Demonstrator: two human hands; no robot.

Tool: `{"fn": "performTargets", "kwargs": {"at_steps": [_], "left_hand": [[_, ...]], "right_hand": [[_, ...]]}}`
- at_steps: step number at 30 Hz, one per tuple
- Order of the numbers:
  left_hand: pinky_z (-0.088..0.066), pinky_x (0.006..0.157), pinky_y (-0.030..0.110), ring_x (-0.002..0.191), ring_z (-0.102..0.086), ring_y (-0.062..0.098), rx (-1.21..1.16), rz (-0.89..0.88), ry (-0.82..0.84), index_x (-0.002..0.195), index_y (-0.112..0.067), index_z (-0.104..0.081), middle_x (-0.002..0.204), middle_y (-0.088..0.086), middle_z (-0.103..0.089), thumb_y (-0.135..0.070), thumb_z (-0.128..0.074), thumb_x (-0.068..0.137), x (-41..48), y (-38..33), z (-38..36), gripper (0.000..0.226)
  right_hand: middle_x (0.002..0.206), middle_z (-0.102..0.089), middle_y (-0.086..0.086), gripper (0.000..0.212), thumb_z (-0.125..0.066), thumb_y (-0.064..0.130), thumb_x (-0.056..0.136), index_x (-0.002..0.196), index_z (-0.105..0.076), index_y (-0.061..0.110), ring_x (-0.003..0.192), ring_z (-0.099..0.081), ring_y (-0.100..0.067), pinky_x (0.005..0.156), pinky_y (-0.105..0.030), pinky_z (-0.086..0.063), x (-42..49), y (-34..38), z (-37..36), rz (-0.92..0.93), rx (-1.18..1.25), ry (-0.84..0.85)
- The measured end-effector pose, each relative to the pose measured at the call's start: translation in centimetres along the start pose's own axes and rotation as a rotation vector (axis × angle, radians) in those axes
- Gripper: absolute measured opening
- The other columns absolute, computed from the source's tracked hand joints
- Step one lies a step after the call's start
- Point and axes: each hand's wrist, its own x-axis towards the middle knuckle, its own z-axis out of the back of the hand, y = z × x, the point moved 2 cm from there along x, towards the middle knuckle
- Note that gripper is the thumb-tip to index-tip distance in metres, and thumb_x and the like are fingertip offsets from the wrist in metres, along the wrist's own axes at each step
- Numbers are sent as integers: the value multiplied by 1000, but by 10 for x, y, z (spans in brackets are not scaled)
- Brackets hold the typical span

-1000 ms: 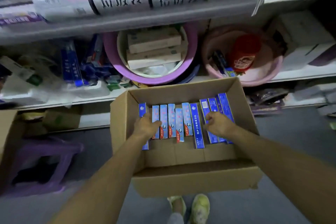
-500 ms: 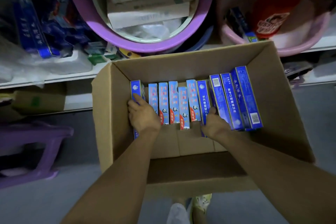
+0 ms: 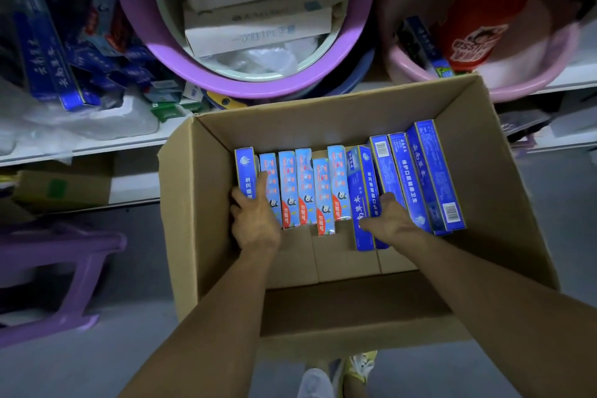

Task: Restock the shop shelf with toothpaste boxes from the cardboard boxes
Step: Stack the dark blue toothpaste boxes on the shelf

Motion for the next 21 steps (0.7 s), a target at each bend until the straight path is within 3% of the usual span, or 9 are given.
{"fn": "performTargets", "kwargs": {"at_steps": [3, 6, 9, 13, 15, 17, 21], "left_hand": [[-47, 89, 40, 107, -54, 35, -196, 46, 41, 143, -33, -40, 135, 14, -31, -11, -60, 89, -1, 3, 9, 62], [-51, 90, 32, 101, -63, 28, -658, 121, 61, 106, -29, -69, 125, 11, -58, -12, -60, 90, -12, 1, 22, 25], [-57, 85, 43, 91, -68, 22, -873, 107, 67, 77, -39, -70, 103, 4, -70, -10, -66, 86, -36, -6, 40, 31], [-57, 84, 45, 90, -69, 22, -981, 61, 112, 75, -42, -74, 101, 2, -72, -8, -66, 85, -69, -23, 72, 36], [-57, 85, 42, 88, -69, 24, -1041, 38, 122, 80, -31, -76, 97, 6, -73, -8, -64, 88, -88, -34, 100, 27], [-57, 75, 36, 81, -68, 26, -1178, 47, 166, 86, -15, -75, 90, 13, -74, -21, -62, 93, -110, -47, 134, 17], [-51, 59, 19, 73, -70, 12, -1233, -63, 180, 96, -15, -75, 89, 5, -76, -49, -50, 95, -151, -56, 186, 42]], "right_hand": [[111, -56, -13, 43, -65, 5, 86, 121, -41, 8, 90, -58, -26, 63, -29, -50, -9, 0, 14, -68, 179, 71], [109, -59, -13, 29, -64, -1, 84, 99, -45, 14, 89, -61, -29, 66, -38, -55, -27, 2, 25, -123, 376, 158], [109, -64, -15, 28, -63, -5, 82, 91, -44, 14, 90, -66, -30, 74, -47, -57, -53, 9, 39, -99, 512, 256], [88, -69, -8, 28, -55, -12, 84, 82, -44, 14, 73, -67, -22, 72, -45, -56, -96, 37, 61, 11, 664, 438], [81, -69, -6, 29, -54, -14, 83, 83, -48, 15, 72, -67, -20, 73, -44, -56, -118, 57, 74, 79, 715, 481], [82, -70, -7, 31, -54, -16, 82, 89, -48, 14, 78, -68, -21, 77, -44, -57, -140, 78, 88, 162, 747, 496], [92, -68, -14, 40, -61, -16, 76, 105, -49, 9, 82, -70, -23, 71, -38, -59, -185, 118, 116, 337, 825, 526]]}}
